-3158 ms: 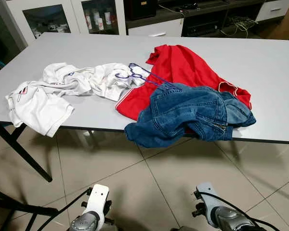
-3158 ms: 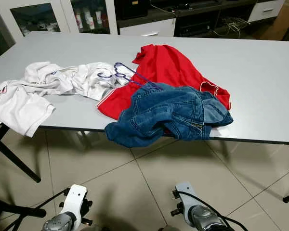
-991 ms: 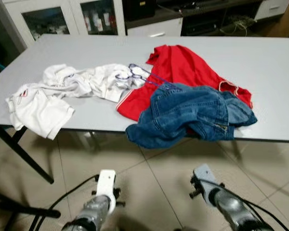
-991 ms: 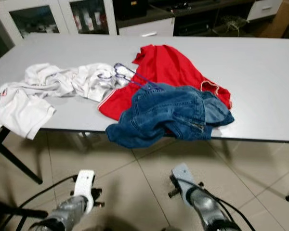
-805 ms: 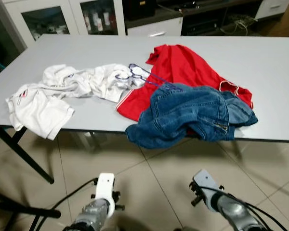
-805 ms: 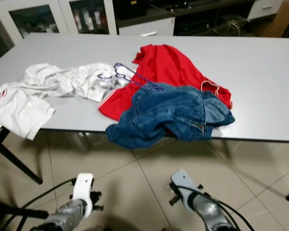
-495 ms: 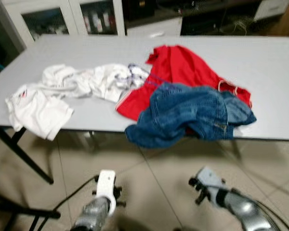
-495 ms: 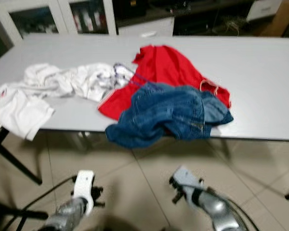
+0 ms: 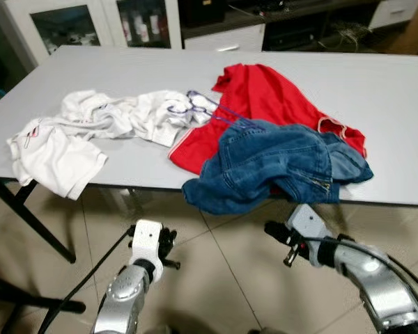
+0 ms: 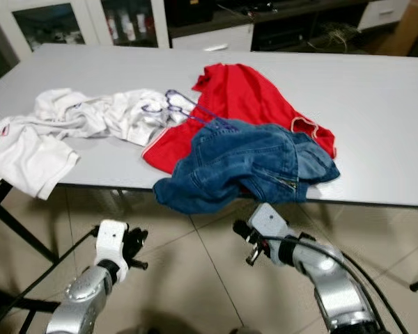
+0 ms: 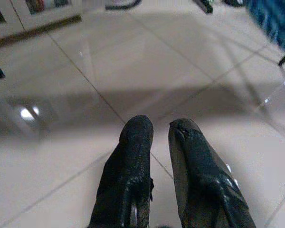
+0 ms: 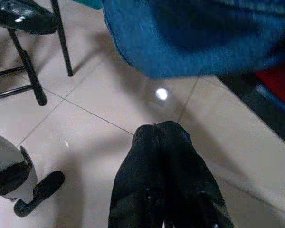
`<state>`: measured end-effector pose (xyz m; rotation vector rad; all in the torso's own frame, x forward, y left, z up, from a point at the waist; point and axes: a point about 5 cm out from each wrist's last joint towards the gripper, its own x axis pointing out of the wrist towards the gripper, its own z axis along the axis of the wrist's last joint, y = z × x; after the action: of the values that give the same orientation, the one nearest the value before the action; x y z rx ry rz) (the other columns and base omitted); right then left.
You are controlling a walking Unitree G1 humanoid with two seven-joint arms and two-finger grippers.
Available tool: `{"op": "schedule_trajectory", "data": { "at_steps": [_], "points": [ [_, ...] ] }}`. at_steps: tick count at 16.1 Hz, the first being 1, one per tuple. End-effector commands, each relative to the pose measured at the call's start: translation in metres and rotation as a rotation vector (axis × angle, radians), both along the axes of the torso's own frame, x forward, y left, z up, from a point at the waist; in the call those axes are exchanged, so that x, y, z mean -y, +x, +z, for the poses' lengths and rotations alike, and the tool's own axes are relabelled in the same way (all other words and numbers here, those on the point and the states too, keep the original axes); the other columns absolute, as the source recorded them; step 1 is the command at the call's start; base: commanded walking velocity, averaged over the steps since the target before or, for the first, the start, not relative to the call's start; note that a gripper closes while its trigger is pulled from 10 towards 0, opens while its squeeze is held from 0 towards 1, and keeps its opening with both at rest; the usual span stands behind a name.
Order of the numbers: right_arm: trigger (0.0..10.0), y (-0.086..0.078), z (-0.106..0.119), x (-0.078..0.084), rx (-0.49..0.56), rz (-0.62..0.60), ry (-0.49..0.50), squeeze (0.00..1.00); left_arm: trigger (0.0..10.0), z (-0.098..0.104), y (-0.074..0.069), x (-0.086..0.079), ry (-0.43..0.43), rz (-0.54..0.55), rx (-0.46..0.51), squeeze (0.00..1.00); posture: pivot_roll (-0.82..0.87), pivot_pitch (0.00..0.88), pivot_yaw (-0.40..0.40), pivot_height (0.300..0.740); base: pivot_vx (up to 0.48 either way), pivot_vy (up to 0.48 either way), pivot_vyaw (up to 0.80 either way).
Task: Hang hanger
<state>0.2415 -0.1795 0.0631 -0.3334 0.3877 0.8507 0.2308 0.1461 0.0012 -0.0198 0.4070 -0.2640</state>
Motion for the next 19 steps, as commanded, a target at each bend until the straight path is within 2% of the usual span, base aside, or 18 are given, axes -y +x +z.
{"op": "schedule_trajectory", "data": {
  "at_steps": [1,4,7,8,9,10,11,13,14,16,19],
  "points": [
    [10.0,0.000,0.009,0.001,0.000,0.025,0.023,0.00,10.0,0.014,0.002,0.004,-0.007,-0.028,0.052,0.00,-0.11,0.000,0.043,0.740,0.000,0.000,0.00],
    [10.0,0.013,0.034,-0.002,0.036,0.000,0.106,0.00,10.0,0.052,0.008,0.007,-0.069,-0.048,0.215,0.00,-0.11,0.000,0.040,0.740,0.000,0.000,0.00],
    [10.0,0.023,0.056,-0.009,0.081,-0.001,0.179,0.00,10.0,0.091,0.023,0.005,-0.094,-0.053,0.374,0.00,-0.10,0.000,0.041,0.740,0.000,0.000,0.00],
    [10.0,0.032,0.068,-0.015,0.158,-0.026,0.215,0.00,10.0,0.111,0.036,-0.005,-0.087,0.006,0.469,0.00,-0.10,0.000,0.043,0.740,0.000,0.000,0.00],
    [10.0,0.032,0.068,-0.015,0.158,-0.026,0.215,0.00,10.0,0.111,0.036,-0.005,-0.087,0.006,0.469,0.00,-0.10,0.000,0.043,0.740,0.000,0.000,0.00],
    [10.0,0.048,0.078,-0.018,0.275,-0.129,0.218,0.00,10.0,0.125,0.046,-0.017,-0.072,0.070,0.531,0.00,-0.10,0.000,0.045,0.740,0.000,0.000,0.00],
    [10.0,0.058,0.081,-0.019,0.354,-0.198,0.174,0.00,10.0,0.131,0.051,-0.022,-0.059,0.095,0.559,0.00,-0.10,0.000,0.045,0.740,0.000,0.000,0.00],
    [10.0,0.064,0.085,-0.024,0.470,-0.228,0.074,0.00,10.0,0.137,0.054,-0.024,-0.027,0.098,0.587,0.00,-0.10,0.000,0.045,0.740,0.000,0.000,0.00],
    [10.0,0.065,0.086,-0.026,0.499,-0.233,0.054,0.00,10.0,0.139,0.055,-0.024,-0.016,0.096,0.596,0.00,-0.10,0.000,0.045,0.740,0.000,0.000,0.00],
    [10.0,0.072,0.092,-0.033,0.566,-0.324,0.111,0.00,10.0,0.136,0.062,-0.027,0.016,0.147,0.603,0.00,-0.10,0.000,0.045,0.740,0.000,0.000,0.00],
    [10.0,0.074,0.095,-0.033,0.599,-0.403,0.204,0.00,10.0,0.136,0.063,-0.018,0.055,0.111,0.620,0.00,-0.10,0.000,0.044,0.740,0.000,0.000,0.00]
  ]
}}
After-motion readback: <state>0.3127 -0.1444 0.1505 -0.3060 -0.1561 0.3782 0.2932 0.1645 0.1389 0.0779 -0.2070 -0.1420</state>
